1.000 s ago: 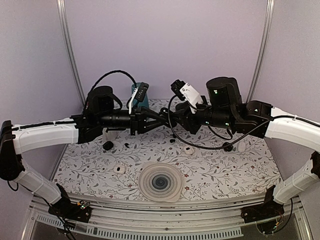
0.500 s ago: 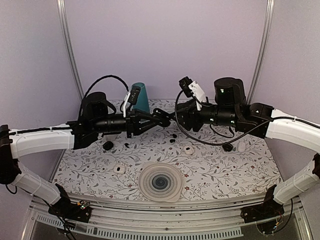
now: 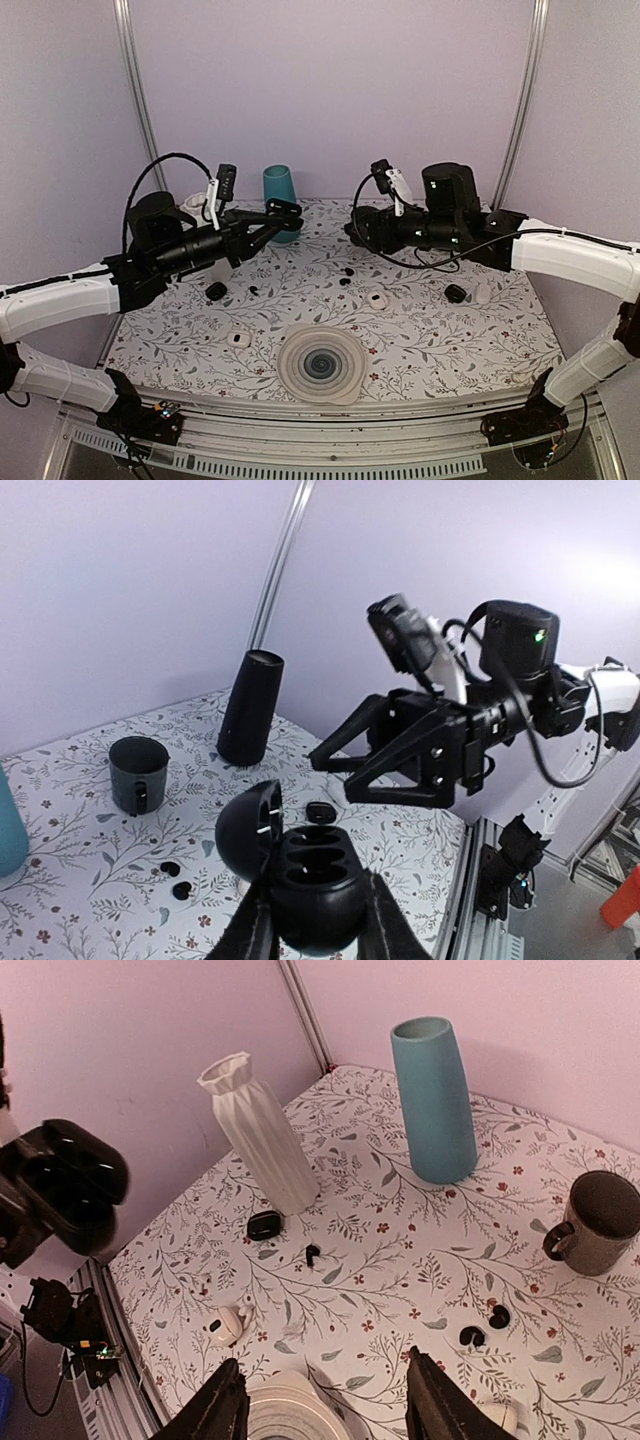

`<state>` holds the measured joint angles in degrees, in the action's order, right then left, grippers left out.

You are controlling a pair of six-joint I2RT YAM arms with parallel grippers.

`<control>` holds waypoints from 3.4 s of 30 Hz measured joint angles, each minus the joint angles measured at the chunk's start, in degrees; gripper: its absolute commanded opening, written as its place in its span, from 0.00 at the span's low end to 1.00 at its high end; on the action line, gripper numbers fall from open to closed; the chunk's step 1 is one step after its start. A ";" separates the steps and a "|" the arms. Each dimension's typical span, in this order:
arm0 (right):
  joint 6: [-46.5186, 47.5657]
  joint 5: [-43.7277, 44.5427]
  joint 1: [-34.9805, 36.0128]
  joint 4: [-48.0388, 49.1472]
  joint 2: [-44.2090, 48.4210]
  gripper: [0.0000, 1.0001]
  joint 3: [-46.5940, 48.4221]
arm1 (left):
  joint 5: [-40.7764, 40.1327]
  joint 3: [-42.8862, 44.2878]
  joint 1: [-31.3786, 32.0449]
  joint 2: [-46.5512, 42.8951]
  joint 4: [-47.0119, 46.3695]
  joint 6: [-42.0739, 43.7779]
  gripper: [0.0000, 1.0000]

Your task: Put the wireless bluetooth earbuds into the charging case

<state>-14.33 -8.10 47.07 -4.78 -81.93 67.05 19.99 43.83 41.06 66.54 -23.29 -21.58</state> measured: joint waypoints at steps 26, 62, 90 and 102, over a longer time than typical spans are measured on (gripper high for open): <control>-11.87 2.23 -4.57 -7.06 -33.62 0.29 13.68 | -2.67 -1.16 -1.18 -5.09 1.81 0.13 0.00; -11.56 6.56 -8.63 -9.22 -43.25 0.24 22.95 | -2.47 -1.14 -1.49 -5.11 3.80 0.11 0.00; -10.12 8.76 -9.31 -11.67 -46.77 0.16 25.59 | -2.47 -1.14 -1.49 -5.16 4.09 0.11 0.00; -9.38 6.67 -9.25 -11.96 -48.43 0.17 28.04 | -2.45 -1.14 -1.49 -5.16 4.09 0.11 0.00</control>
<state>-23.70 -1.43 37.82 -16.73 -130.37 95.09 17.54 42.70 39.57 61.39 -19.20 -21.47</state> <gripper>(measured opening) 0.167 0.222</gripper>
